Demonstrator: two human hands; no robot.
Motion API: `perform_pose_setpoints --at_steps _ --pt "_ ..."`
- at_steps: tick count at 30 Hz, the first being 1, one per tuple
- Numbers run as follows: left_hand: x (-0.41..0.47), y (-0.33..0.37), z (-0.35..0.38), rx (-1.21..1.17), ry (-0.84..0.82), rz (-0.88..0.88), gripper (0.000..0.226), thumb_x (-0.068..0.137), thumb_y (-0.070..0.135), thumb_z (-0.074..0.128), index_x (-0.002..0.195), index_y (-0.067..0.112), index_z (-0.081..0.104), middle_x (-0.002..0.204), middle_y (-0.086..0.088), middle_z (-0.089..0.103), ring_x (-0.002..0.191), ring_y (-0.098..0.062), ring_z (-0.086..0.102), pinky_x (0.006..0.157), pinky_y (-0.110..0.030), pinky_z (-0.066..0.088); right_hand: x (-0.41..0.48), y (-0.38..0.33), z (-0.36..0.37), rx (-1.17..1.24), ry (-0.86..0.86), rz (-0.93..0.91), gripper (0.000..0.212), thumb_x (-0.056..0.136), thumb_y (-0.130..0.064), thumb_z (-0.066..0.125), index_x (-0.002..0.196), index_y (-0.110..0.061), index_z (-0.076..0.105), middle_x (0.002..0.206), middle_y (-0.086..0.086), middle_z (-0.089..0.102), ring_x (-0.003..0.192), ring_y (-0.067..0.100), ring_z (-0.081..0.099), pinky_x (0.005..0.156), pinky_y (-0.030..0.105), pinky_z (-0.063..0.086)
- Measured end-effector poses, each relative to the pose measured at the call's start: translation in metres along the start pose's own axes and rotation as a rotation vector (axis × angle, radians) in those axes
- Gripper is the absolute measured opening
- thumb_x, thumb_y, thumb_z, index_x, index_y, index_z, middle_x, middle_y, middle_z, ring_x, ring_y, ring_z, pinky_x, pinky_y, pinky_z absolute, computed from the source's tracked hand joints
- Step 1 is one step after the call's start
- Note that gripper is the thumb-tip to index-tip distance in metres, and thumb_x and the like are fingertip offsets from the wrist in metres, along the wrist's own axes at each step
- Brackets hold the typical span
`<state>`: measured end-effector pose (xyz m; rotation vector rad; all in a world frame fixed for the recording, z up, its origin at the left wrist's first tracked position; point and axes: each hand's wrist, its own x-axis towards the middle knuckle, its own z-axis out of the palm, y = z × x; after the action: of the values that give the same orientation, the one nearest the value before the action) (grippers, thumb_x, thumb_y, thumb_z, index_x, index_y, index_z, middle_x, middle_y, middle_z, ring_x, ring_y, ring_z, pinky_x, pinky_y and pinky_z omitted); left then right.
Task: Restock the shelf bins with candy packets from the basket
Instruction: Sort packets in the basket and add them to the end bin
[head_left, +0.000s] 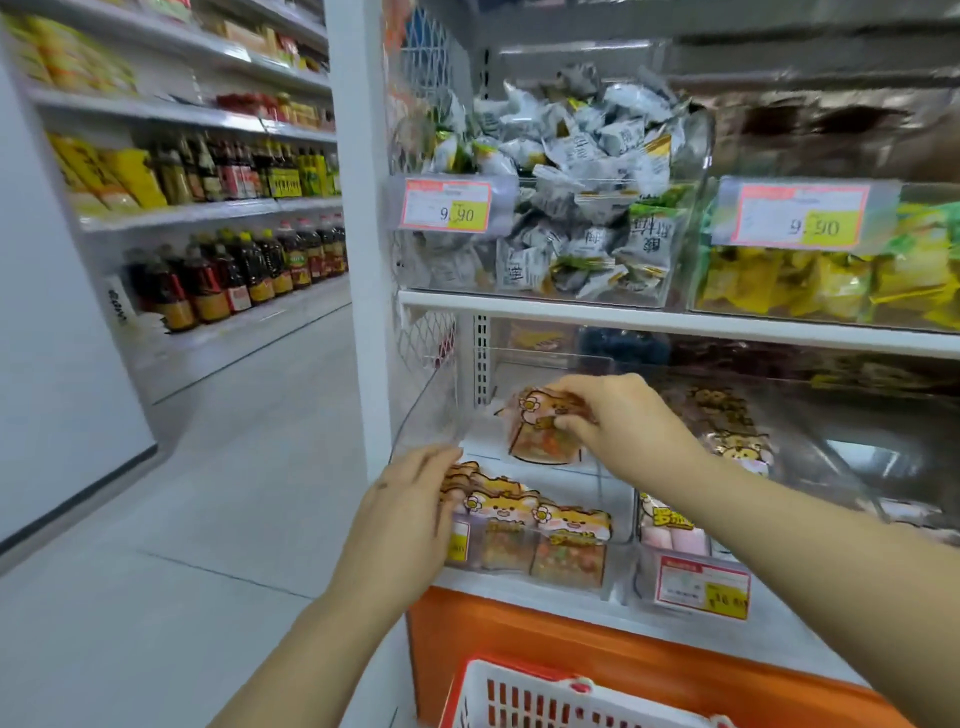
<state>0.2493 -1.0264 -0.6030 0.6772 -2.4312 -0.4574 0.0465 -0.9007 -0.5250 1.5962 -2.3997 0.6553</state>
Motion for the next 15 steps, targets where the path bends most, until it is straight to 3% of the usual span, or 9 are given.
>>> perform_pose_setpoints --at_steps 4,8,11,15 --pt "0.01 -0.017 -0.002 -0.045 0.021 -0.056 0.055 0.097 0.011 0.052 0.147 0.03 0.041 0.144 0.012 0.043 0.128 -0.01 0.047 0.105 -0.025 0.04 0.037 -0.009 0.036 -0.006 -0.072 0.039 0.024 0.094 -0.024 0.065 0.117 -0.026 0.069 0.106 0.001 0.073 0.101 0.024 0.066 0.087 0.04 0.055" --pt "0.01 -0.038 -0.005 0.0 0.028 -0.119 0.052 0.101 0.017 0.046 0.15 0.031 0.037 0.149 0.011 0.041 0.132 -0.008 0.042 0.109 -0.026 0.039 0.075 -0.027 0.068 -0.004 -0.186 0.061 0.018 0.094 -0.021 0.064 0.11 -0.022 0.07 0.106 0.005 0.072 0.099 0.027 0.065 0.083 0.036 0.053" --pt "0.006 -0.046 -0.003 0.022 -0.016 -0.122 0.049 0.104 0.025 0.041 0.151 0.033 0.034 0.152 0.014 0.037 0.137 -0.004 0.035 0.113 -0.02 0.033 0.095 -0.032 0.093 -0.012 -0.37 0.096 0.009 0.091 -0.021 0.068 0.099 -0.016 0.069 0.098 0.008 0.071 0.084 0.023 0.065 0.076 0.037 0.056" --pt "0.002 -0.049 -0.001 0.031 -0.027 -0.067 0.049 0.103 0.024 0.042 0.149 0.037 0.034 0.152 0.02 0.033 0.137 0.002 0.027 0.108 -0.011 0.024 0.097 -0.028 0.113 0.066 -0.574 0.164 0.019 0.093 -0.015 0.066 0.109 -0.005 0.066 0.095 0.015 0.071 0.068 0.023 0.068 0.063 0.035 0.057"
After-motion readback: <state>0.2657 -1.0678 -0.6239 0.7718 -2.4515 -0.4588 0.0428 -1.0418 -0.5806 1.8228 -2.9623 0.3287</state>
